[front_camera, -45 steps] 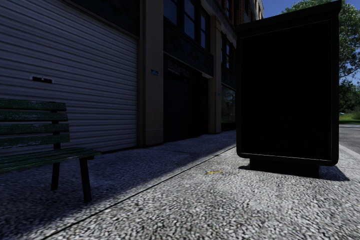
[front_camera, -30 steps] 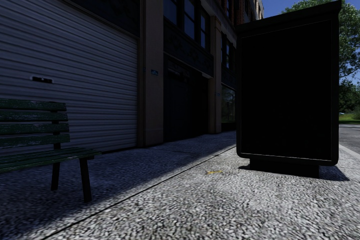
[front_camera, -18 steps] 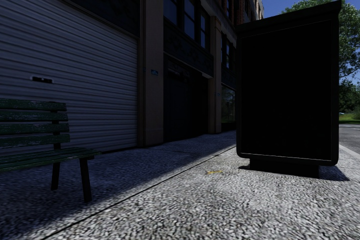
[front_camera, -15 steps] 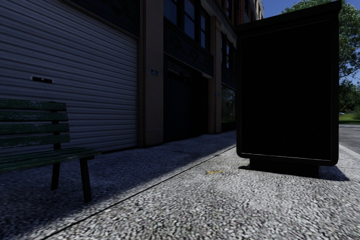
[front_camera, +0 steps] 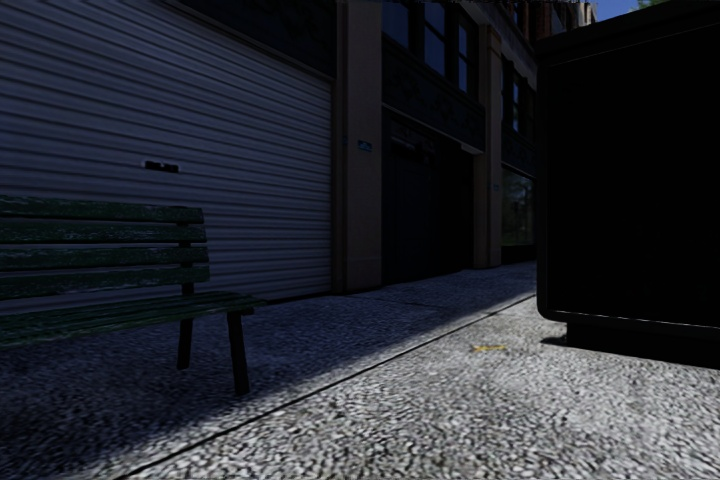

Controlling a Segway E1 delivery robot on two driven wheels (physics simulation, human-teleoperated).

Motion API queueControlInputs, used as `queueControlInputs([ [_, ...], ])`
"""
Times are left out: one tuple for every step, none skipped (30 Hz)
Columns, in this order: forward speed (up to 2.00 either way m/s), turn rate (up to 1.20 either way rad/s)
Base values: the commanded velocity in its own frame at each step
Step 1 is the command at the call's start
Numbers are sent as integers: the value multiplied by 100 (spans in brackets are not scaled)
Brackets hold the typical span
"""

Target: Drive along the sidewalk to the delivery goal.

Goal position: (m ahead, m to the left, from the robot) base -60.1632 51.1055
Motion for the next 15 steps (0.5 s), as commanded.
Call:
queueControlInputs([
  [0, 69],
  [0, 69],
  [0, 69],
  [0, 69],
  [0, 69],
  [0, 69],
  [0, 69],
  [0, 69],
  [0, 69],
  [0, 69],
  [0, 69],
  [0, 69],
  [0, 69],
  [0, 69],
  [0, 69],
])
